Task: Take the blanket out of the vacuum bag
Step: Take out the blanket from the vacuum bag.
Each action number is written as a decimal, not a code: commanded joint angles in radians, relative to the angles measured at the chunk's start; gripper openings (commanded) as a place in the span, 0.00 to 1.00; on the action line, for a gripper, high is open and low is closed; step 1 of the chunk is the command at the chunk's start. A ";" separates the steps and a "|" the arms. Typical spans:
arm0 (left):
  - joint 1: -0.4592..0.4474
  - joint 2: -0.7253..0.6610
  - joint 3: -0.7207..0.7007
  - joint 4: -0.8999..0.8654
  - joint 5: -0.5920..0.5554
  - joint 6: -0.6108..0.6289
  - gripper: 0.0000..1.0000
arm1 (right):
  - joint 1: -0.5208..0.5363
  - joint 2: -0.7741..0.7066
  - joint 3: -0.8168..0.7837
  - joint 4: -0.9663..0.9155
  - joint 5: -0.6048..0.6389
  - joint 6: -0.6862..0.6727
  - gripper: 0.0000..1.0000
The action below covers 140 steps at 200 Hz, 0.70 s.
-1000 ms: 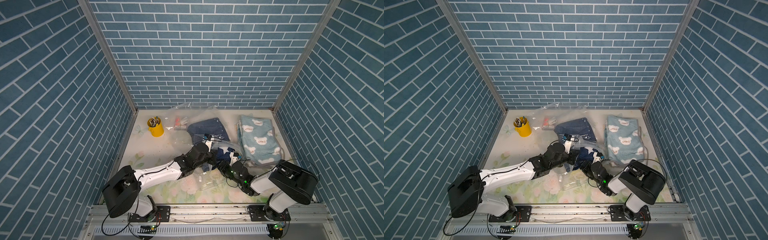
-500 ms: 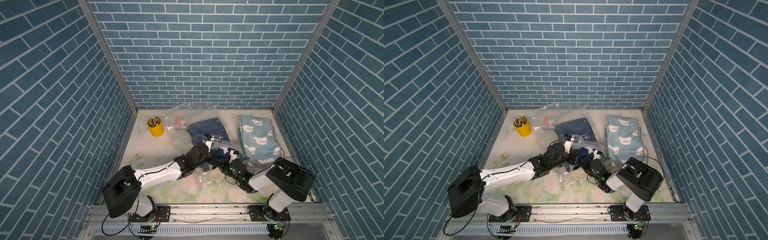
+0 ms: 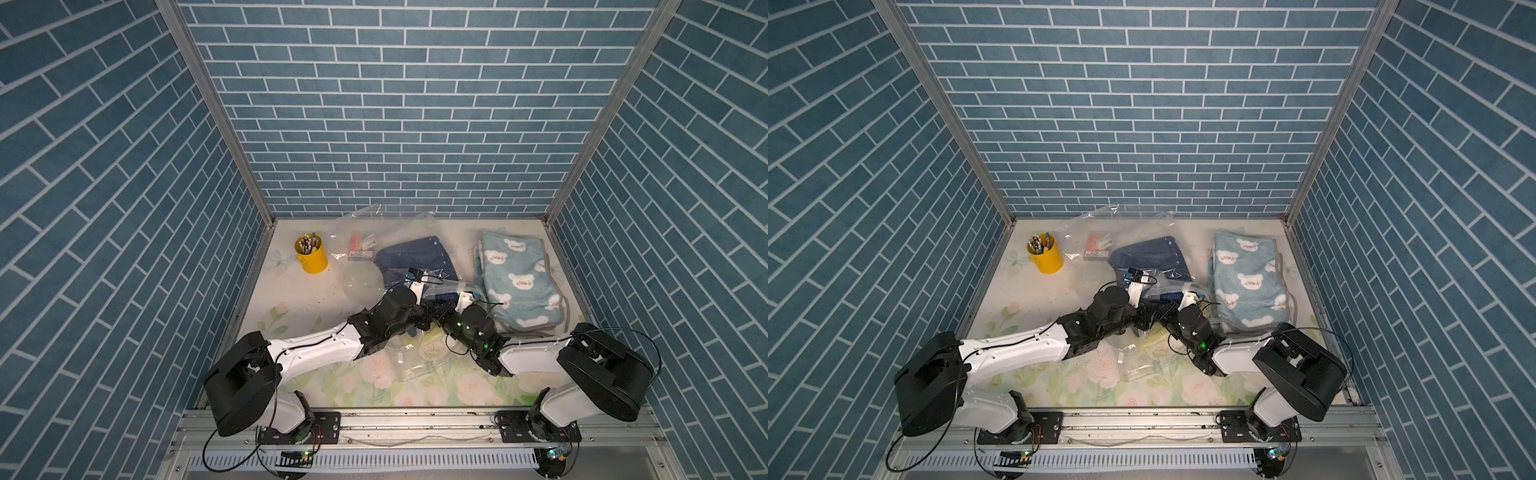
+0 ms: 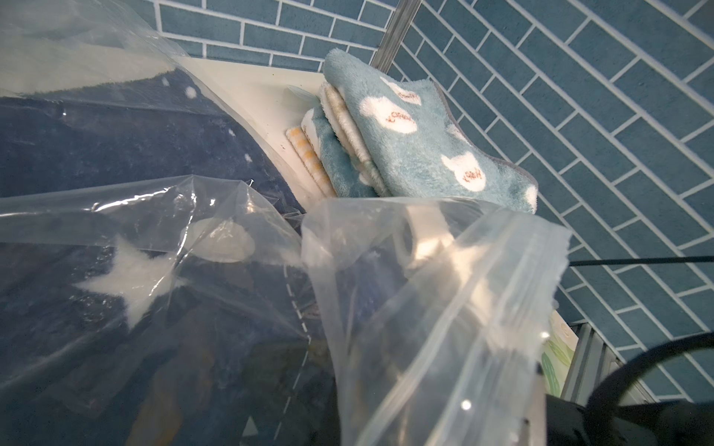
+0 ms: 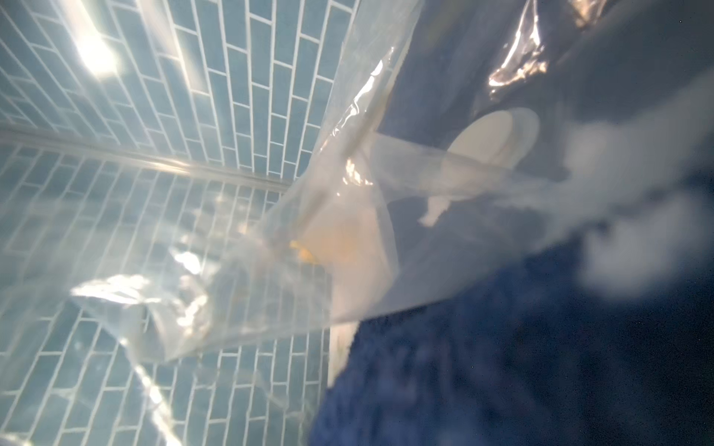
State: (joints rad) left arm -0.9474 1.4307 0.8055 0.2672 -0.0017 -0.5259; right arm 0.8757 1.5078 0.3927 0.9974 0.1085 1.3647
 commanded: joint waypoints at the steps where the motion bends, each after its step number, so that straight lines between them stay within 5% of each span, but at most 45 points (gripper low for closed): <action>1: -0.001 -0.009 0.011 0.000 0.002 0.015 0.00 | -0.003 0.048 -0.041 0.039 0.001 -0.003 0.10; 25: -0.001 -0.006 0.010 -0.002 0.002 0.015 0.00 | -0.003 0.101 -0.092 0.115 -0.009 0.043 0.12; 85: -0.002 -0.004 0.014 -0.004 -0.006 0.019 0.00 | 0.006 0.083 -0.144 0.109 -0.046 0.095 0.47; 140: -0.002 0.004 0.023 0.000 0.000 0.015 0.00 | 0.005 0.205 -0.082 0.151 -0.073 0.138 0.59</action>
State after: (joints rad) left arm -0.9474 1.4326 0.8055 0.2600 -0.0021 -0.5228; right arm 0.8806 1.6470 0.2855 1.1091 0.0547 1.4620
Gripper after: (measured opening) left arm 0.054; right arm 0.577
